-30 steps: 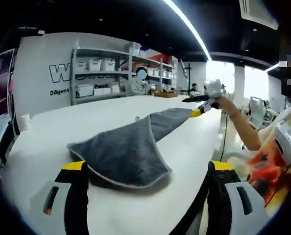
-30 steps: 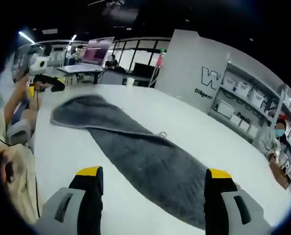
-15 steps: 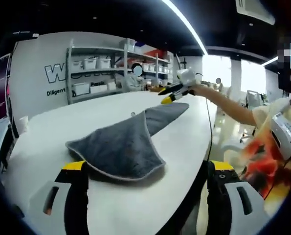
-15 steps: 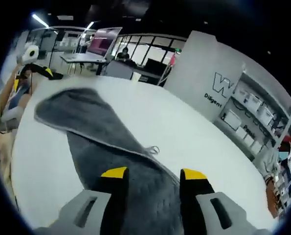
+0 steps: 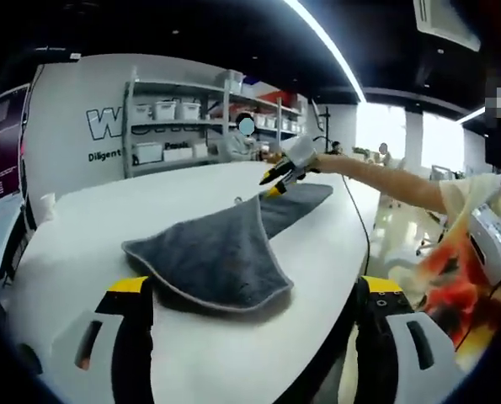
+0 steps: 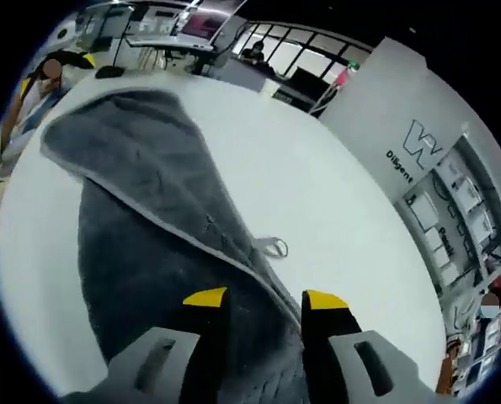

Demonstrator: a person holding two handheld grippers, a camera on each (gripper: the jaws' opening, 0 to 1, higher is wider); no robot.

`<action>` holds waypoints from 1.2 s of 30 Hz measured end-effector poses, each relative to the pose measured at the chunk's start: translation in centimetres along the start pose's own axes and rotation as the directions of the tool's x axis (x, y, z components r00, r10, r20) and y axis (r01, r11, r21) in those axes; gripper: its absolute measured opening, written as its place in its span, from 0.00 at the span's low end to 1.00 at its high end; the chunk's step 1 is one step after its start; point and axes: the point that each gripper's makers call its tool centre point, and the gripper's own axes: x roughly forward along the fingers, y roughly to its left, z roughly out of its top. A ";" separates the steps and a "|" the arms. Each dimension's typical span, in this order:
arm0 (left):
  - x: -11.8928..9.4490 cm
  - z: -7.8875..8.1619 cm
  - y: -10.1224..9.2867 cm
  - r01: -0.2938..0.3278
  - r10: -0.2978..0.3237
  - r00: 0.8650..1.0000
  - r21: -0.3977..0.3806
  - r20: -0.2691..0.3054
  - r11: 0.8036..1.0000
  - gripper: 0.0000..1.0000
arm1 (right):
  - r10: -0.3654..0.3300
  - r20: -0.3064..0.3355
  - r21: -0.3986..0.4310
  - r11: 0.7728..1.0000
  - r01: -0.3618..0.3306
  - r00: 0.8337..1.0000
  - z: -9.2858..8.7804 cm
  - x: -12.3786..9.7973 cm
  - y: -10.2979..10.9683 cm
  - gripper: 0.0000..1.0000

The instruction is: Open the folded towel by lifting each exposed corner and separating the folded layers until the towel lies flat within the target outline without major curled edges

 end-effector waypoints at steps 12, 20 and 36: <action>0.0 -0.2 0.3 0.000 0.000 1.000 -0.021 0.003 1.000 0.95 | -0.020 -0.003 -0.031 0.999 0.020 1.000 -1.0 0.0 0.2 0.00; 0.2 -0.2 0.1 0.009 -0.009 1.000 -0.034 0.004 0.999 0.94 | -0.077 0.036 -0.060 0.995 0.079 0.996 0.1 -2.6 0.4 0.00; 0.3 -0.4 -0.2 0.015 -0.015 1.000 -0.048 0.002 0.999 0.91 | -0.104 0.093 -0.042 0.993 0.109 0.990 -0.4 -9.4 4.3 0.00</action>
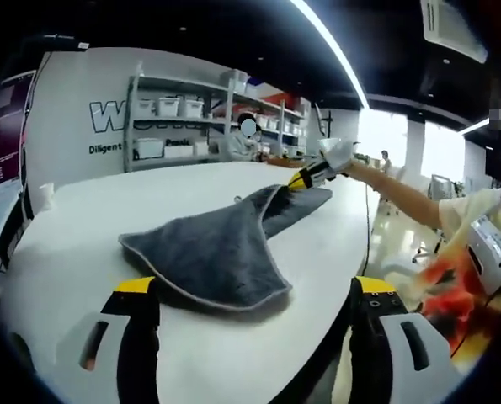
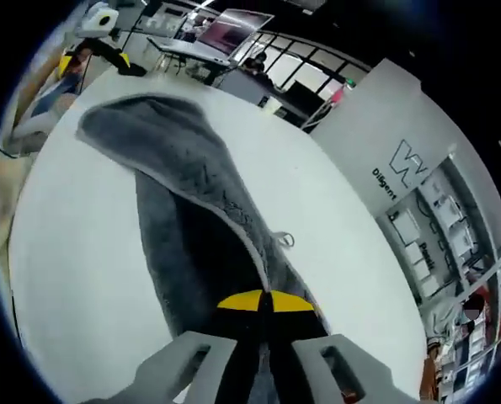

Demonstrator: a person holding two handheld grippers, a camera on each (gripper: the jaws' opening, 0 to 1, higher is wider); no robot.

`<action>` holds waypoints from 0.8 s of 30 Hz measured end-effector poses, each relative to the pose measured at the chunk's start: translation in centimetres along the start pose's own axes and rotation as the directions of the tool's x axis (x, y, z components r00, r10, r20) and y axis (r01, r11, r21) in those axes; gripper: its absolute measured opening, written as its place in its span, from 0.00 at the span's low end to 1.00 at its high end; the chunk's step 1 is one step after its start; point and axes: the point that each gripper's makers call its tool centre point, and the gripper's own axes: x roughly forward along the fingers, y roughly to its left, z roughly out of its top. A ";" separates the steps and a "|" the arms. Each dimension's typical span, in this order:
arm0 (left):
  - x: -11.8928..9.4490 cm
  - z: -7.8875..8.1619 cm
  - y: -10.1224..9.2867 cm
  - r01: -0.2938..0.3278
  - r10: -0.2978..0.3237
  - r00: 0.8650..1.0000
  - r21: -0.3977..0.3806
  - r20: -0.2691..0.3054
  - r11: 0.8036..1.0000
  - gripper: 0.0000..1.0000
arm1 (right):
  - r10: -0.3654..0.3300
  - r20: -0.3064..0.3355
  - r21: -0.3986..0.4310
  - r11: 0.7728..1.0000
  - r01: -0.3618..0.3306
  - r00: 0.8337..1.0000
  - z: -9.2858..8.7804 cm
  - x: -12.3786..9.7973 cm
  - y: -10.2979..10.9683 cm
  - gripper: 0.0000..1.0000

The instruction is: Open the folded towel by lifting each exposed corner and separating the folded layers until the towel lies flat within the target outline without major curled edges

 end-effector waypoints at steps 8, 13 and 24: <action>0.2 -0.3 -0.1 0.010 -0.010 1.000 -0.004 -0.013 1.000 0.91 | 0.025 0.002 -0.035 0.999 -0.025 1.000 0.7 -2.9 2.7 0.00; 0.2 -0.4 -0.3 0.016 -0.017 1.000 -0.005 -0.015 1.000 0.91 | 0.075 -0.013 -0.050 0.996 -0.075 0.997 0.6 -4.0 5.1 0.00; 0.1 -0.6 -0.2 0.018 -0.018 1.000 -0.016 -0.020 1.000 0.91 | 0.158 -0.080 -0.093 0.982 -0.166 0.984 -1.2 -5.3 9.9 0.00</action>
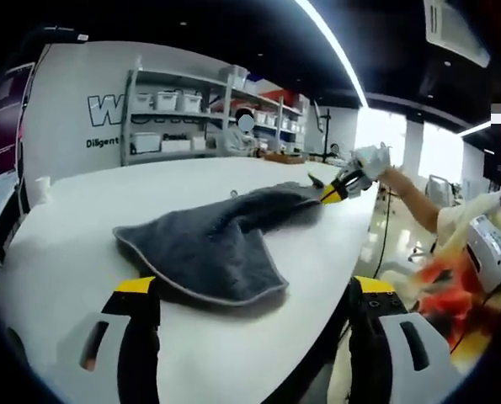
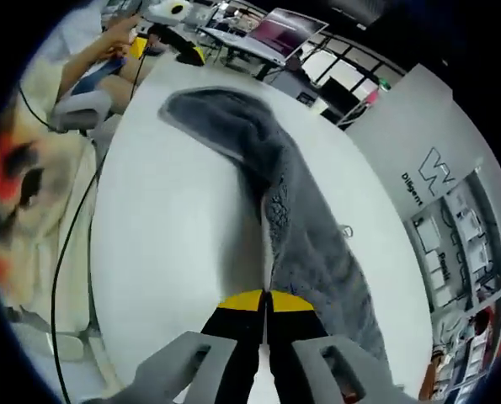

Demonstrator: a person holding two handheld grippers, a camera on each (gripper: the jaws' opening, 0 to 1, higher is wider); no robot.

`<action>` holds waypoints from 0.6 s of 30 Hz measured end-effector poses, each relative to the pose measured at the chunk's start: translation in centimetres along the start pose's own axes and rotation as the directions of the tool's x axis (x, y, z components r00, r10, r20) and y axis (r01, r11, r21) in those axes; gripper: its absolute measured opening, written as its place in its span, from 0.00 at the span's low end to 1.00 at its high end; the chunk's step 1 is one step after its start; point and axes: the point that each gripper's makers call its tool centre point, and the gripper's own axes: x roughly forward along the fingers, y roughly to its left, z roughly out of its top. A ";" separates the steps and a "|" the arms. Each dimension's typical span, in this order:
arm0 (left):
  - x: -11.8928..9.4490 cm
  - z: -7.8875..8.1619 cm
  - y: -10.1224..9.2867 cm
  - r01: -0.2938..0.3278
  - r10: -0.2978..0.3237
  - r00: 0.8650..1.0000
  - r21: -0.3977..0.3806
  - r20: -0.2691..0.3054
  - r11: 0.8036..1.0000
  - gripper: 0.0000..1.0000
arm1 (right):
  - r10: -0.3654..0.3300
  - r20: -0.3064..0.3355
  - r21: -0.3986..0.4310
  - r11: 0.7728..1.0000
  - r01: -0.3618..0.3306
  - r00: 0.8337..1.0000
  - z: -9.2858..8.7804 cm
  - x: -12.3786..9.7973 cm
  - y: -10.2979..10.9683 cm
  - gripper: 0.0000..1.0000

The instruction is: Open the folded towel by lifting each exposed corner and separating the folded layers until the towel lies flat within the target outline without major curled edges

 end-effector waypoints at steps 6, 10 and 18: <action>0.2 -0.2 -0.2 0.005 -0.005 1.000 -0.001 -0.009 1.000 0.91 | 0.039 -0.006 -0.008 0.999 -0.039 0.999 -0.2 -0.4 1.9 0.00; 0.4 -0.4 -0.3 0.011 -0.011 1.000 -0.004 -0.016 1.000 0.91 | 0.065 -0.010 -0.004 0.998 -0.065 0.998 -0.4 0.0 2.7 0.00; 0.3 -0.5 -0.2 0.011 -0.011 1.000 -0.011 -0.015 1.000 0.90 | 0.116 0.016 0.072 0.991 -0.117 0.993 -1.0 1.0 3.7 0.00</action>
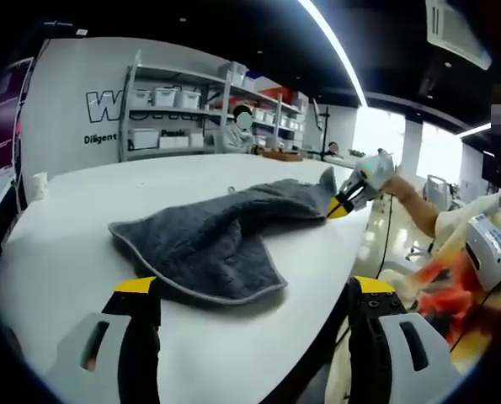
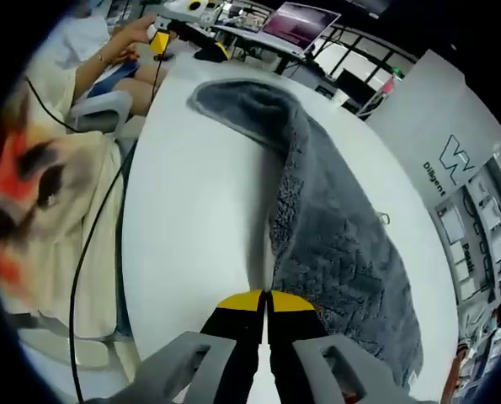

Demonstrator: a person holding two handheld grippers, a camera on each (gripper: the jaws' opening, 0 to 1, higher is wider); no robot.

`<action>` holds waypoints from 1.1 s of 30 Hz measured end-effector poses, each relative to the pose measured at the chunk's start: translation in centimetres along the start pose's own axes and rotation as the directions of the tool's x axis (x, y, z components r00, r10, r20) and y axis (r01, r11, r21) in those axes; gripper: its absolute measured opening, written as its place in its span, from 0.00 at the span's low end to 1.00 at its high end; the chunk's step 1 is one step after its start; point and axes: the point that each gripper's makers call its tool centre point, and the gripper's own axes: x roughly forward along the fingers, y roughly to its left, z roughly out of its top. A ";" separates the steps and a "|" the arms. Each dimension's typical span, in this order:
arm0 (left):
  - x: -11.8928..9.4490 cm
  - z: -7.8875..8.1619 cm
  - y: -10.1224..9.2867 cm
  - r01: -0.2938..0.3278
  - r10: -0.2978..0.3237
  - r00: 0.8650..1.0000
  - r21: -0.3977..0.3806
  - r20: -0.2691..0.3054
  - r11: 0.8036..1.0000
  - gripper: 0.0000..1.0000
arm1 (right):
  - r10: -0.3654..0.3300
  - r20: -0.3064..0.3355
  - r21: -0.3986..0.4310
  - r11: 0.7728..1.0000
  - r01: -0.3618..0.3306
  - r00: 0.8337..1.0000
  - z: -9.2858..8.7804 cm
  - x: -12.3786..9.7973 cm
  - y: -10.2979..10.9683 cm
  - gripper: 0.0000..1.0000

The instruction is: Open the folded towel by lifting each exposed corner and separating the folded layers until the towel lies flat within the target outline without major curled edges

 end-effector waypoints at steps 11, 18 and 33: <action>0.2 -0.5 -0.3 0.007 -0.007 1.000 -0.003 -0.018 1.000 0.90 | 0.030 0.023 0.046 0.998 -0.031 0.999 0.1 0.0 0.9 0.00; 0.1 -0.7 -0.1 0.002 -0.002 1.000 -0.009 -0.023 1.000 0.89 | -0.041 0.061 0.117 0.993 0.033 0.997 0.2 -1.3 -0.3 0.30; 0.4 -1.3 -0.1 -0.007 0.006 0.999 -0.020 -0.051 1.000 0.89 | -0.202 0.158 0.315 0.938 0.144 0.967 0.3 -4.2 -2.8 0.90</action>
